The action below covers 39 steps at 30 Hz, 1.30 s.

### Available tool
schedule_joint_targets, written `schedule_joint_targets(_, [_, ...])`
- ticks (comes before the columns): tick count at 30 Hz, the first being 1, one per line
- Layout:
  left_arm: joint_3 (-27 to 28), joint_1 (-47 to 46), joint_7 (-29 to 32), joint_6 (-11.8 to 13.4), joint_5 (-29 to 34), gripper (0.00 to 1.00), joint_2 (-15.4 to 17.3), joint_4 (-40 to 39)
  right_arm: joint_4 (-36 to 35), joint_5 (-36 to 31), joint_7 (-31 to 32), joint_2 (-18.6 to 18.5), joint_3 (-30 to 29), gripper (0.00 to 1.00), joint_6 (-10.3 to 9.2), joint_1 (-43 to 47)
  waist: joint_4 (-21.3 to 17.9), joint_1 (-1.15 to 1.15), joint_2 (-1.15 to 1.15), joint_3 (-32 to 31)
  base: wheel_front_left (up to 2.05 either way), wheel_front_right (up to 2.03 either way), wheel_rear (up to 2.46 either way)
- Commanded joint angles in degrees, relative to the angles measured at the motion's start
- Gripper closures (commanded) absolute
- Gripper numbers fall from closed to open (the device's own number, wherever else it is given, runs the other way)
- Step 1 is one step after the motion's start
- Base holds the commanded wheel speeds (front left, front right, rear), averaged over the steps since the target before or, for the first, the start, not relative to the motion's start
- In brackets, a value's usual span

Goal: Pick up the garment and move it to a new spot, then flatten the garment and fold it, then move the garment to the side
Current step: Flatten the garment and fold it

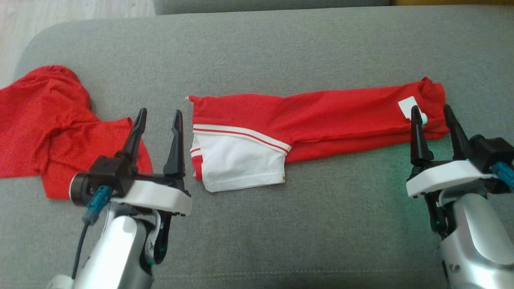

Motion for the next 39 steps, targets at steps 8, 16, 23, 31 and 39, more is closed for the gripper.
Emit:
schedule_joint_targets(8, [6.0, -2.2, -0.7, -5.2, 4.6, 0.0, -3.2, -0.2, -0.6, -2.4, 3.8, 0.6, -5.7, 0.0, 0.37, -4.5, 2.1, 0.0, 0.0, 3.0, 0.0, 0.0, 0.0])
schedule_joint_targets(16, [8.2, -3.1, -0.7, -8.2, 6.4, 0.0, -5.6, 0.6, 6.2, -5.8, 11.4, 1.6, -19.6, 0.0, 0.37, -10.1, 4.9, 0.0, 0.0, 6.3, 0.0, 0.0, 0.0])
schedule_joint_targets(23, [9.6, -3.4, -0.7, -9.4, 7.5, 0.0, -6.3, 1.0, 10.5, -10.8, 14.9, 3.3, -27.3, 0.0, 0.37, -13.2, 5.8, 0.0, 0.0, 7.9, 0.0, 0.0, 0.0])
schedule_joint_targets(31, [10.6, -4.5, -0.7, -9.9, 8.2, 0.0, -6.5, 0.7, 13.2, -11.4, 17.3, 4.5, -28.3, 0.0, 0.37, -14.7, 4.7, 0.0, 0.0, 9.6, 0.0, 0.0, 0.0])
schedule_joint_targets(39, [10.5, -5.3, -0.7, -9.9, 8.0, 0.0, -6.6, 0.5, 14.4, -9.9, 18.4, 4.8, -27.0, 0.44, 0.37, -15.4, 3.4, 0.0, 0.0, 11.0, 0.0, 0.0, 0.0])
